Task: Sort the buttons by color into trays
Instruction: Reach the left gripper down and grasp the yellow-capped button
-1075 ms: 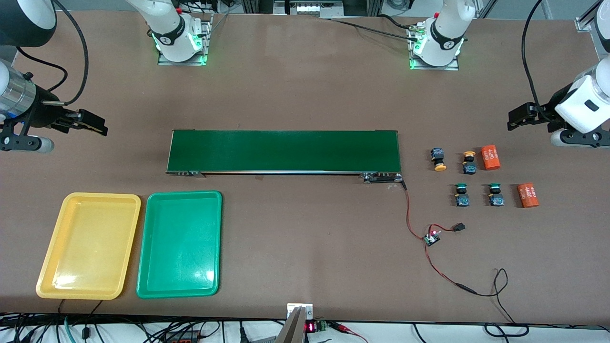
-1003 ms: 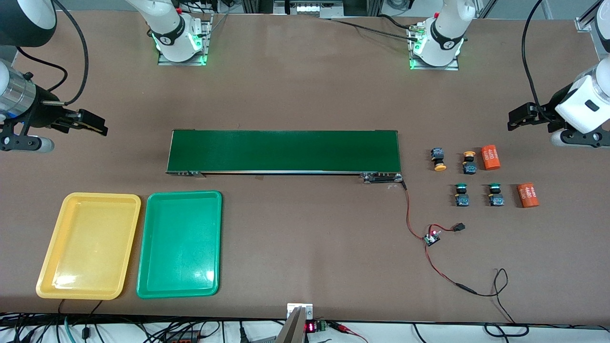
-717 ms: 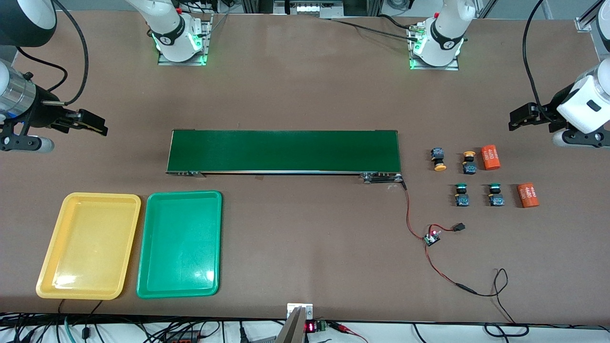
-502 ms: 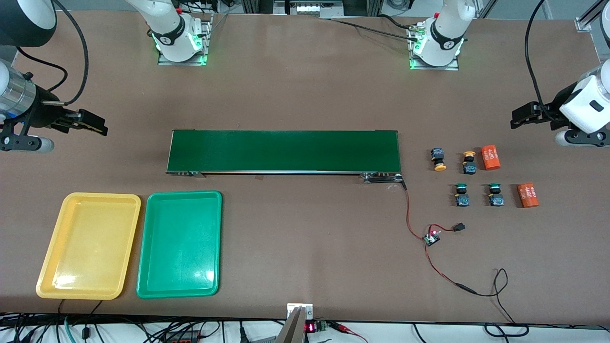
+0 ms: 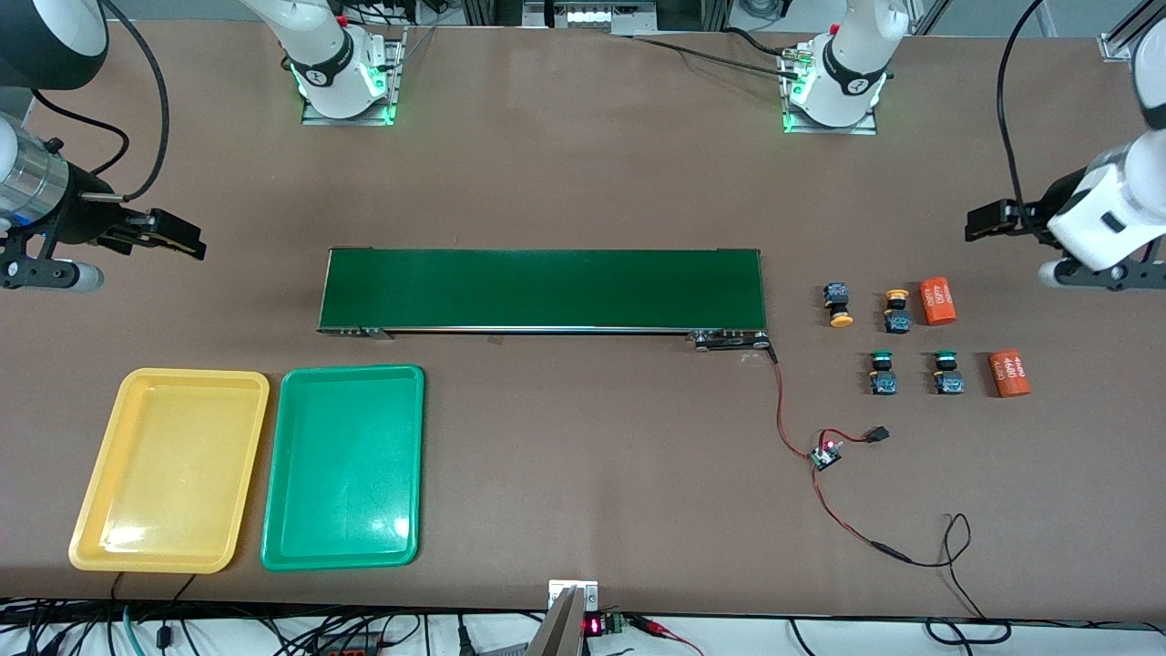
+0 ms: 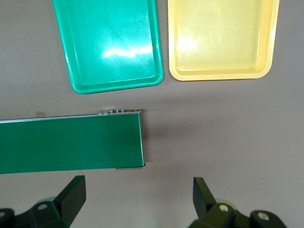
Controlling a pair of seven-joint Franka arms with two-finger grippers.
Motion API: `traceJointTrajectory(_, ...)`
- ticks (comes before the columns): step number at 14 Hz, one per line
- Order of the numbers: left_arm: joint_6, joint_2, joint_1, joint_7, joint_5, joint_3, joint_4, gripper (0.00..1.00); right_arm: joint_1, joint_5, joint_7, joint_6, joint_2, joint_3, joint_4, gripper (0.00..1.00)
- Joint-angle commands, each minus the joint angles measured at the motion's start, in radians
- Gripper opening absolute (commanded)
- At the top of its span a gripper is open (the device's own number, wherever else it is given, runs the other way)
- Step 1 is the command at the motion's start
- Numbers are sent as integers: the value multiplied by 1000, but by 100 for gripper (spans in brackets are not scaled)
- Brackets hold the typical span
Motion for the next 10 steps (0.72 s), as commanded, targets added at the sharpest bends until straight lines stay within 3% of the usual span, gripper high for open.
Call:
traceJointTrajectory(1, 65, 36, 6, 18, 20, -11, -52, 100, -5, 12, -8, -11, 6, 0, 13, 100)
traceJointTrajectory(6, 383, 49, -3, -50, 16, -35, -285, 100, 11, 7, -79, -30, 69, 5, 7, 100)
traceJointTrajectory(10, 608, 64, -3, -162, 16, -103, -448, 100, 24, 13, -135, -126, 75, 5, -4, 100)
